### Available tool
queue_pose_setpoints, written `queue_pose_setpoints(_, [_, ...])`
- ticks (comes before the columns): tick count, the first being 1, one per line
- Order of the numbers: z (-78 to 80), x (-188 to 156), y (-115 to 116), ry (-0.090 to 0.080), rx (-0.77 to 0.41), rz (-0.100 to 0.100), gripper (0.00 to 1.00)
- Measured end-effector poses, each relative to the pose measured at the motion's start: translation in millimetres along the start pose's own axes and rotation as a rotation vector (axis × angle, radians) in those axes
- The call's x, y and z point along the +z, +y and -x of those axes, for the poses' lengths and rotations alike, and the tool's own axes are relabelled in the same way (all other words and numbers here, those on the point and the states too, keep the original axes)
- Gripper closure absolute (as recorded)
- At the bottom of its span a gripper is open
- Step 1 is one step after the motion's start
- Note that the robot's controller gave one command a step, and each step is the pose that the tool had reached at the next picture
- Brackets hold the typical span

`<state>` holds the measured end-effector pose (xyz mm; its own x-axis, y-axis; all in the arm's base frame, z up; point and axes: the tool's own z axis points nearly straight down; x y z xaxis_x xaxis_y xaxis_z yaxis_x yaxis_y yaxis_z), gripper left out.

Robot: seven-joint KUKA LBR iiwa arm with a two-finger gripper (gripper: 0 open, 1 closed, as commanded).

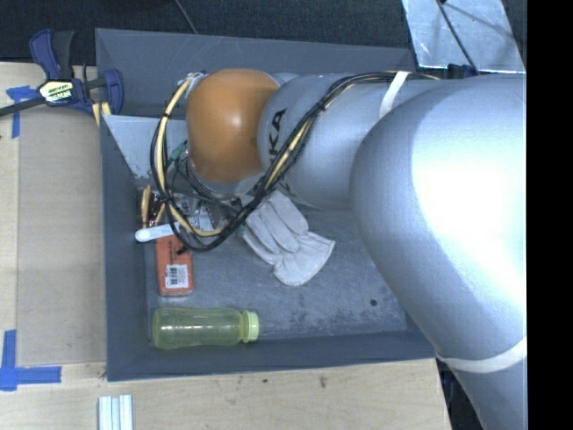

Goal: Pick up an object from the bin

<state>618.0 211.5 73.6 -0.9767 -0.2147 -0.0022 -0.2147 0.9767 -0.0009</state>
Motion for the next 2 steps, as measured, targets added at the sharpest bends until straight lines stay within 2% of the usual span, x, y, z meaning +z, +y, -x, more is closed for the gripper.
queue_pose_setpoints(2, [2.1,0.3,-0.2,0.0,-0.012,0.0,1.0])
